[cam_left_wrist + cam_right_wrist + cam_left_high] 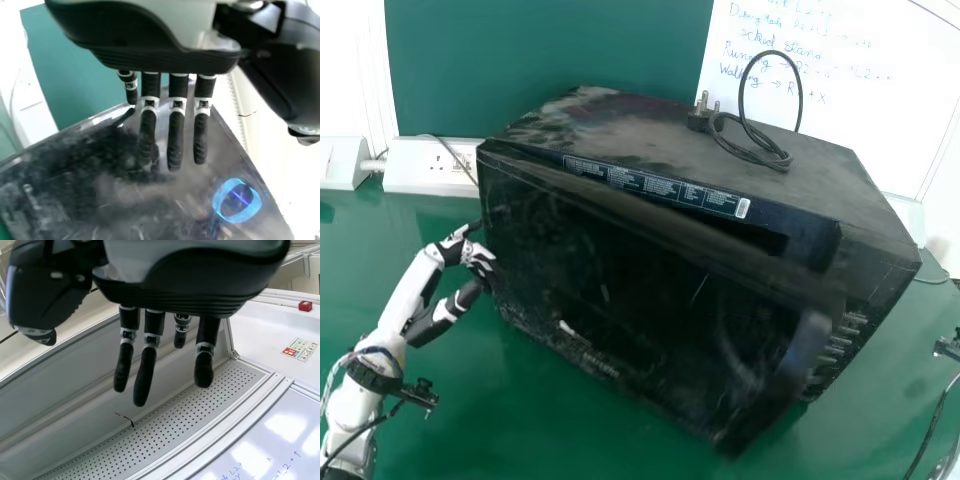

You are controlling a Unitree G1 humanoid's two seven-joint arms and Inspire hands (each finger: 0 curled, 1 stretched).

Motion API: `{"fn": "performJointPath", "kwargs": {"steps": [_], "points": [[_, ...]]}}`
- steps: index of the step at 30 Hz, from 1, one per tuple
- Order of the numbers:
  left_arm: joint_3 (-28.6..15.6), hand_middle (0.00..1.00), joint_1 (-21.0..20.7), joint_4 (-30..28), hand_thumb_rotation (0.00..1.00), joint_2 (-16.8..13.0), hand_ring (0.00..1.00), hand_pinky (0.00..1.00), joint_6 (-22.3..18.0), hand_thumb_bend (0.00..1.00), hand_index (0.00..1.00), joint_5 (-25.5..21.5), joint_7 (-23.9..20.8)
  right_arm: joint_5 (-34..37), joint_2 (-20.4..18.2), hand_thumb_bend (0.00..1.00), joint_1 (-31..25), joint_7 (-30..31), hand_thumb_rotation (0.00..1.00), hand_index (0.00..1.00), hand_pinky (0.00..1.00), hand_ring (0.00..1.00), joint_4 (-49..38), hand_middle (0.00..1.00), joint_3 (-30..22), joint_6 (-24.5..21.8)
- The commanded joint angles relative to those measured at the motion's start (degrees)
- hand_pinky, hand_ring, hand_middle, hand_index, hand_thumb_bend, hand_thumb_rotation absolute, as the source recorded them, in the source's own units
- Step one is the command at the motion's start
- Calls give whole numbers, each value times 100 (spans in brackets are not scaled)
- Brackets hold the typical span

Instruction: Put biscuit inside oven

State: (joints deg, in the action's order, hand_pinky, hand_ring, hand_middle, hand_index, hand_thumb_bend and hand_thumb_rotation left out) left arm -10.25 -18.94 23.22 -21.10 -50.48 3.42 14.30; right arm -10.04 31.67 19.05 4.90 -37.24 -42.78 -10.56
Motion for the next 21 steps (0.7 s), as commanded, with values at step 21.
{"fn": "performJointPath", "kwargs": {"steps": [21], "points": [[101,40,-146,486,5,-275,33,27,492,51,49,-277,-14,108,305,77,-202,-207,43,50,15,25,233,42,-89,198]]}}
